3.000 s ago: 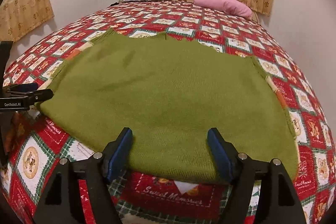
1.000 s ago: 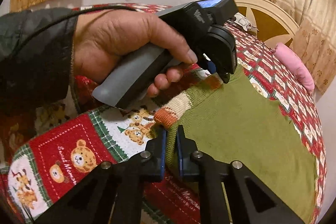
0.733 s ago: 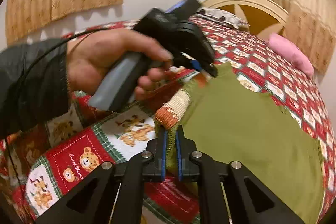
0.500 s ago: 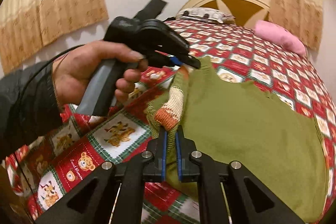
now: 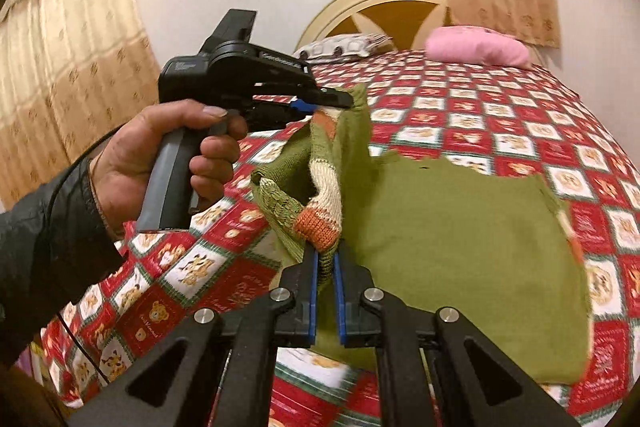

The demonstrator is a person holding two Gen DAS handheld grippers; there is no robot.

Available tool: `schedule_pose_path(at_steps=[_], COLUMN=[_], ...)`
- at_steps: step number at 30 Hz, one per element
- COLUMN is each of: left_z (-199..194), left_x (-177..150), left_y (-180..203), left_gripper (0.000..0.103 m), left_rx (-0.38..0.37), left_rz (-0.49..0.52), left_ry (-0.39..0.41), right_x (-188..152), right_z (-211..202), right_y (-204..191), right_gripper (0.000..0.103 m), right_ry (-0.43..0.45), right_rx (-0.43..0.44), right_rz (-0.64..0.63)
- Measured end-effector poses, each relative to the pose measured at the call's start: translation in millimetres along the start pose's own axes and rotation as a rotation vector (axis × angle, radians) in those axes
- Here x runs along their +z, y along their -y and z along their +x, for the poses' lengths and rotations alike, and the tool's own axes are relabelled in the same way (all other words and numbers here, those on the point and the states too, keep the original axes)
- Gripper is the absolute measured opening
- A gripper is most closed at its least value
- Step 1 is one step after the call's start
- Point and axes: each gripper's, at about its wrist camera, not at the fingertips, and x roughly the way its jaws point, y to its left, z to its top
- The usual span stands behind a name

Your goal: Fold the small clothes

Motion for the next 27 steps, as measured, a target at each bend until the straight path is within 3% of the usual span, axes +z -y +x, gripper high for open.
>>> schedule_pose_path(at_steps=[15, 27], left_z=[76, 168], left_x=[-8, -44], left_y=[92, 132], left_gripper=[0.012, 0.012], left_rx=[-0.092, -0.054], left_rz=[0.097, 0.165], left_ry=[-0.096, -0.232], right_x=[-26, -72], right_z=[-59, -74], right_y=[90, 156], right_gripper=[0.006, 0.006], right_ry=[0.065, 0.038], right_rx=[-0.045, -0.085], right_rz=[0.213, 0.415])
